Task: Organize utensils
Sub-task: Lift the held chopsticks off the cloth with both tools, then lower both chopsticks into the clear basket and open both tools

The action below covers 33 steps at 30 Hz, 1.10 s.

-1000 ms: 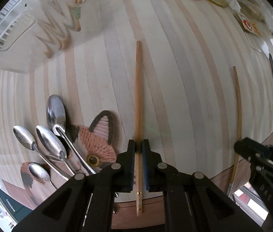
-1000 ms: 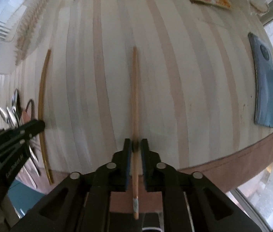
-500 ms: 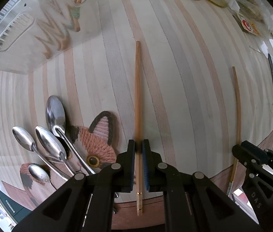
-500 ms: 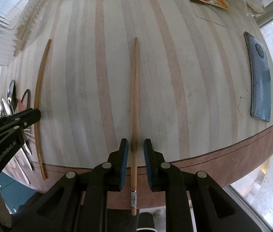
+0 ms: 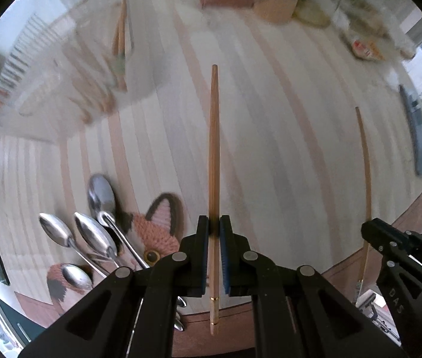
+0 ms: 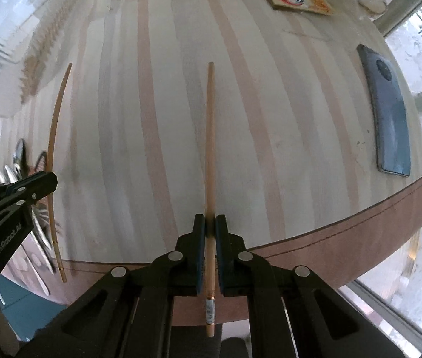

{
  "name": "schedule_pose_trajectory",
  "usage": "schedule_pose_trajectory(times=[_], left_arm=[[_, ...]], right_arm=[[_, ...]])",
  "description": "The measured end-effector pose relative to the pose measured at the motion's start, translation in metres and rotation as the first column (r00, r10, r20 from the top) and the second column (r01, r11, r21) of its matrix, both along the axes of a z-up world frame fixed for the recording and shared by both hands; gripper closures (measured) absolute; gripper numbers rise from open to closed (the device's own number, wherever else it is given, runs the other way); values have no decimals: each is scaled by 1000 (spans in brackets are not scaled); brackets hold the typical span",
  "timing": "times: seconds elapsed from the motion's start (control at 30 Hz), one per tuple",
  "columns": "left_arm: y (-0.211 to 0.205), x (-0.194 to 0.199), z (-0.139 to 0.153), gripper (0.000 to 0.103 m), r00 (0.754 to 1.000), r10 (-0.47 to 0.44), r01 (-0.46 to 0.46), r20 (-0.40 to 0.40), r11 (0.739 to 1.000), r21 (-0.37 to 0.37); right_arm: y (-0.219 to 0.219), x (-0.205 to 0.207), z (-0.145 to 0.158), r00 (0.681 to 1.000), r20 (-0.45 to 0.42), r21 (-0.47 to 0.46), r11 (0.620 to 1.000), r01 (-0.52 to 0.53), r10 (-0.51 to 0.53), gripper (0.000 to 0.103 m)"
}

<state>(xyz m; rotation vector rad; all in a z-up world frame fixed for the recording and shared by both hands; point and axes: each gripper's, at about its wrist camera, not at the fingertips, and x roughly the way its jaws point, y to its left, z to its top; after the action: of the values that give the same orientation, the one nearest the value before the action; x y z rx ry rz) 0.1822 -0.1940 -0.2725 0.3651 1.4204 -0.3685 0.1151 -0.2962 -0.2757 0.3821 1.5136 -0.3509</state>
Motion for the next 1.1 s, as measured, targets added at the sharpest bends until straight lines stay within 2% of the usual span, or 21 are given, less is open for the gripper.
schedule_pose_trajectory(times=[0.2, 0.37, 0.53, 0.77, 0.97, 1.1], left_arm=[[-6, 3, 44, 98, 996, 0, 5, 86, 998, -59], [0, 20, 84, 98, 989, 35, -17, 145, 993, -120], [16, 49, 126, 98, 978, 100, -64, 181, 979, -194], [55, 102, 179, 98, 953, 219, -160, 207, 950, -267], [88, 149, 193, 98, 933, 300, -241, 199, 932, -271], [106, 188, 184, 98, 926, 344, -297, 155, 918, -262]], right_arm=[[-5, 3, 36, 997, 79, -16, 1000, 24, -23, 96], [-13, 13, 74, 987, 159, -26, 999, 37, -32, 96], [-22, 41, 113, 973, 230, -17, 1000, 18, -13, 96], [-5, 99, 153, 941, 335, 30, 998, -55, 42, 96], [18, 168, 186, 903, 416, 66, 987, -145, 105, 96], [34, 225, 191, 892, 430, 100, 975, -198, 137, 96]])
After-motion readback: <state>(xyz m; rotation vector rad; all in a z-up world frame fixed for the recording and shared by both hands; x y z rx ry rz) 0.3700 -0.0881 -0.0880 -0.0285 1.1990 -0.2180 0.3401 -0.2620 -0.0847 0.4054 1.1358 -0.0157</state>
